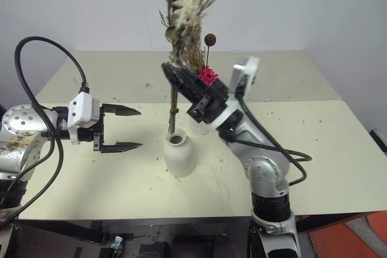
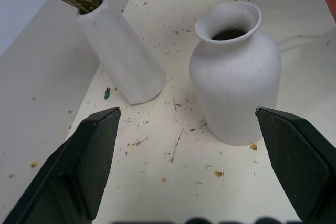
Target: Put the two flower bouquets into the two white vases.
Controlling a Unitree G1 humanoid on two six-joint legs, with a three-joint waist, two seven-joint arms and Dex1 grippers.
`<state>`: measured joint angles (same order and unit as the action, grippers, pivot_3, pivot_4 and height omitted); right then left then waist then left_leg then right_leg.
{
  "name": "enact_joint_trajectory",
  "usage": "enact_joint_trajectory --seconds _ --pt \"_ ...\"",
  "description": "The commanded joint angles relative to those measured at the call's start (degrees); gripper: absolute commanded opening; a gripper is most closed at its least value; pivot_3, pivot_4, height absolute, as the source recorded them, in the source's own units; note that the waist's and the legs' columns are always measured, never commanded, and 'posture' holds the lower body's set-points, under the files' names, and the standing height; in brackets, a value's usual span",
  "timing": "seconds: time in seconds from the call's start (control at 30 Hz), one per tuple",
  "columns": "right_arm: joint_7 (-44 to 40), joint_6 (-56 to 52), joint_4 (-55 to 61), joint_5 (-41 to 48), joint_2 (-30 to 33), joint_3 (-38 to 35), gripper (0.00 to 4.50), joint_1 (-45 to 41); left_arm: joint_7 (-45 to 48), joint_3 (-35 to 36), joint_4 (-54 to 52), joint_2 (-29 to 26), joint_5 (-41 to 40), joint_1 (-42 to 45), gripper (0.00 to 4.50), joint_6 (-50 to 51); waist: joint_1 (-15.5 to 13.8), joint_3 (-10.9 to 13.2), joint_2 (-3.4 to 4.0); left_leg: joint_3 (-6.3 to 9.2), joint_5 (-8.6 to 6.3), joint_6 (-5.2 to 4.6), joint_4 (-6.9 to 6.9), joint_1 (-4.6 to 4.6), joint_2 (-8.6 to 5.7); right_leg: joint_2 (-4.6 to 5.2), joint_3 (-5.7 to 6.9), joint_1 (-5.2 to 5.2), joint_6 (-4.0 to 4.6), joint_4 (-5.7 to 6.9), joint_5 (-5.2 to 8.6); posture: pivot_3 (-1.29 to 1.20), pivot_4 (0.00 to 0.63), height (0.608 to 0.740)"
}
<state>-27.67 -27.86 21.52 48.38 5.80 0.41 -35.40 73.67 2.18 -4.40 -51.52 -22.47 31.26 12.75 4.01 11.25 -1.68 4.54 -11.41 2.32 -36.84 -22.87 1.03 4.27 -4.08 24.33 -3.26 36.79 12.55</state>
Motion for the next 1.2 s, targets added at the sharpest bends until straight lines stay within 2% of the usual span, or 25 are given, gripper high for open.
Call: enact_joint_trajectory --seconds 0.03,0.5,0.87,1.2 --pt "-2.26 3.25 -0.76 -2.2 -1.13 1.6 0.21 -0.21 -0.44 2.09 -1.67 -1.22 -0.57 0.42 4.5 -0.02 -0.03 0.0 0.0 0.0 0.0 0.0 0.0 -0.01 0.0 0.0 0.0 0.01 0.0 0.0 0.0 0.0 0.15 0.74" --pt "-9.01 8.76 -7.01 -6.07 0.12 -0.1 0.21 0.96 -0.06 2.13 -1.0 -1.65 -0.72 0.96 4.5 -0.33 0.0 0.0 0.0 0.0 0.0 0.0 0.0 -0.03 0.0 0.01 0.01 0.02 -0.04 -0.02 0.03 0.0 0.15 0.74" --pt "-14.79 14.69 -7.27 -11.15 -0.12 2.96 0.21 7.33 0.04 0.99 0.21 -0.63 -0.26 2.52 4.5 -0.85 -0.05 0.0 0.0 0.0 0.0 0.0 0.0 -0.03 0.0 0.01 0.01 0.02 -0.07 -0.02 0.04 0.0 0.15 0.74" --pt "-16.08 21.45 -9.2 -16.32 -1.8 4.6 0.21 9.18 0.02 0.86 0.86 0.12 0.2 3.08 4.5 -1.5 -0.04 0.0 0.0 0.0 0.0 0.01 0.0 -0.02 0.01 -0.01 0.01 0.02 -0.07 -0.01 0.05 0.0 0.15 0.74"
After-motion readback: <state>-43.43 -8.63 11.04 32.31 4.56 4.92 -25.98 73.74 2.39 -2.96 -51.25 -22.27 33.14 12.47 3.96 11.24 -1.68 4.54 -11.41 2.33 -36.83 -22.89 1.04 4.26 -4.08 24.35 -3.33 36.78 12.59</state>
